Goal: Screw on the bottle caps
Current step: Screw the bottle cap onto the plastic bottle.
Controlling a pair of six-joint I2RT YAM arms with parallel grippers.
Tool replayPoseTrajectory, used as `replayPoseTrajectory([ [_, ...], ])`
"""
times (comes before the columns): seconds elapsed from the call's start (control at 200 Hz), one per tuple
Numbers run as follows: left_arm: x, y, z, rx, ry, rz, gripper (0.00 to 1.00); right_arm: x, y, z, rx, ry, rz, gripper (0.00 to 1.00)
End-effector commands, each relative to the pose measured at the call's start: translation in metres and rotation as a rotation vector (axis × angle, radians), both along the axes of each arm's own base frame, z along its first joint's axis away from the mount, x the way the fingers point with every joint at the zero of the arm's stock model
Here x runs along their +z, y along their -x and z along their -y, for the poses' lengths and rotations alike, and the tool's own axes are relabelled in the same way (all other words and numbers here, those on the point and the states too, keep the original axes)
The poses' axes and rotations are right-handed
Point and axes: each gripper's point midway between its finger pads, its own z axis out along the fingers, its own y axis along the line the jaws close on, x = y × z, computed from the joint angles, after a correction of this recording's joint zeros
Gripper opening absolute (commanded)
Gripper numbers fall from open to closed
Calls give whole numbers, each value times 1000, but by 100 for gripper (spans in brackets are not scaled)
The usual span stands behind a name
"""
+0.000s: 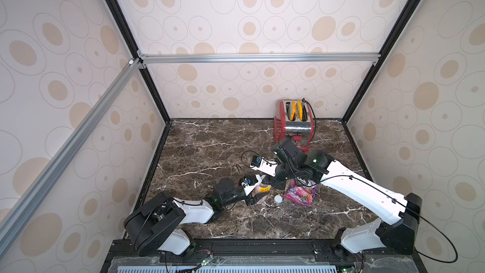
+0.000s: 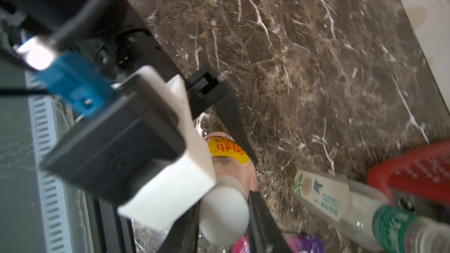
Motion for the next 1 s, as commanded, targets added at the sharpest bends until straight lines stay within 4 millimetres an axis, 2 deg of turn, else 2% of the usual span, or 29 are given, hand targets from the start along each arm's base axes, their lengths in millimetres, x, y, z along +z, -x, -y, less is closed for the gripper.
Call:
replayPoseTrajectory([
  [0.0, 34, -8, -3, 106, 61, 121, 66, -6, -30, 26, -428, -2, -23, 0],
  [0.115, 45, -2, -7, 93, 100, 169, 81, 9, -22, 19, -377, -71, -41, 0],
  [0.16, 49, 3, -9, 78, 97, 207, 92, 18, -20, 18, -346, -88, -24, 0],
  [0.235, 52, 9, -12, 60, 58, 271, 99, 33, -16, 18, -281, -112, -15, 0],
  [0.341, 52, 13, -15, 38, -34, 337, 99, 53, -9, 21, -221, -155, -58, 0],
  [0.431, 58, 17, -14, 7, -47, 377, 99, 70, -4, 21, -182, -244, -122, 0],
  [0.586, 60, 15, -5, -37, -62, 391, 99, 93, 10, 14, -71, -355, -163, 0],
  [0.721, 69, 8, -7, -30, -17, 377, 97, 102, 21, 14, 10, -380, -164, 0],
  [0.846, 79, 0, -14, -5, 42, 354, 91, 105, 20, 20, 36, -406, -146, 0],
  [0.997, 86, 10, -11, -58, 57, 344, 74, 101, 15, 21, 25, -426, -155, 0],
])
